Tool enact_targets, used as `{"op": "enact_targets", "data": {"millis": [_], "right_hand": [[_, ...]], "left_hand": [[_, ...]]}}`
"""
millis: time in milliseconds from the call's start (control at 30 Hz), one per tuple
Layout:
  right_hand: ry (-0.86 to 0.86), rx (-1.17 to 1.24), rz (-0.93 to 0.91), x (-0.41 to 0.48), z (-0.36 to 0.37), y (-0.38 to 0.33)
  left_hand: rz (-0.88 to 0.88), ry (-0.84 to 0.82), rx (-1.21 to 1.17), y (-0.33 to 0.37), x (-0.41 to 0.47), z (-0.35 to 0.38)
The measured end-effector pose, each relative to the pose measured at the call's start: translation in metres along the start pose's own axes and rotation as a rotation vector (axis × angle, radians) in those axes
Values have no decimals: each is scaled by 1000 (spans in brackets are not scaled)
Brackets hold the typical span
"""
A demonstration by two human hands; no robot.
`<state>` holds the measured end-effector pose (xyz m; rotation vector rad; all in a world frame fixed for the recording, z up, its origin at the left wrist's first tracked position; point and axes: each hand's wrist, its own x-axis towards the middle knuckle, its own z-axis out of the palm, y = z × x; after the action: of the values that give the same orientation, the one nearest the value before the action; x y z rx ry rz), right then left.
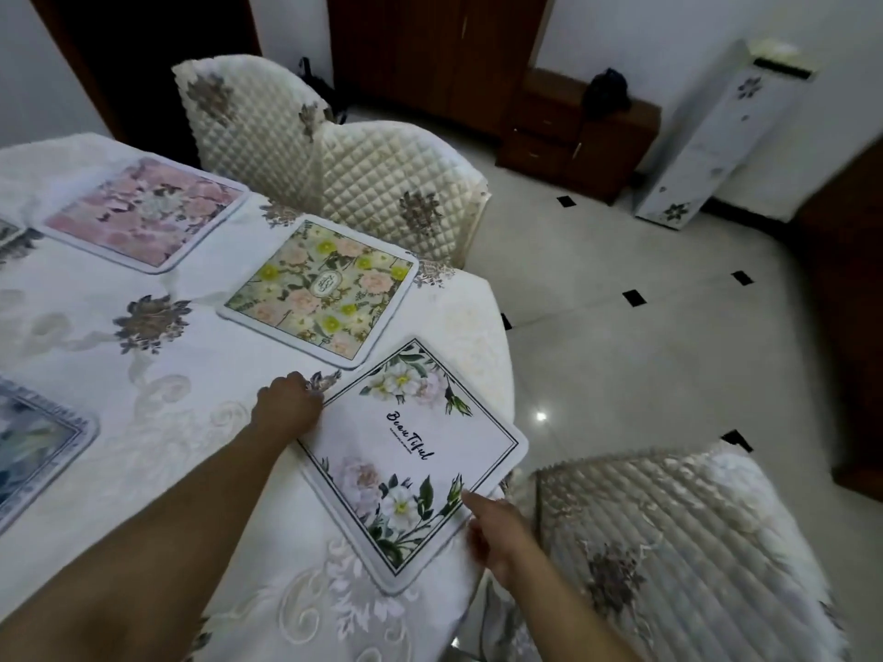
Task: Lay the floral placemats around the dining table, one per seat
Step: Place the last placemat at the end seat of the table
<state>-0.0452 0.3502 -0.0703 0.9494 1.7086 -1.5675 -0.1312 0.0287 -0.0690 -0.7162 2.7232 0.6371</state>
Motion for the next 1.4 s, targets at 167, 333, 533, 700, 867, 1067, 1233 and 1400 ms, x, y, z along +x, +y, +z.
{"op": "enact_targets", "data": {"millis": [167, 333, 533, 700, 867, 1067, 1233, 1400], "right_hand": [[51, 19, -5, -2, 15, 1], [153, -114, -139, -13, 12, -4], [185, -384, -311, -19, -25, -15], [155, -623, -478, -20, -58, -41], [-20, -815, -750, -27, -83, -81], [-115, -1101, -1030, -50, -97, -122], [-183, -1191, -1151, -86, -88, -134], [-199, -1253, -1240, -122, -82, -133]], "left_hand": [[35, -120, 18, 7, 4, -3], [118, -209, -51, 1, -21, -18], [105, -207, -178, -16, -108, -14], [17, -83, -197, -19, -187, 2], [-173, 142, -210, 20, -263, 14], [-406, 313, -293, 85, -360, 24], [-505, 405, -373, 102, -424, 25], [-546, 479, -453, 105, -460, 35]]}}
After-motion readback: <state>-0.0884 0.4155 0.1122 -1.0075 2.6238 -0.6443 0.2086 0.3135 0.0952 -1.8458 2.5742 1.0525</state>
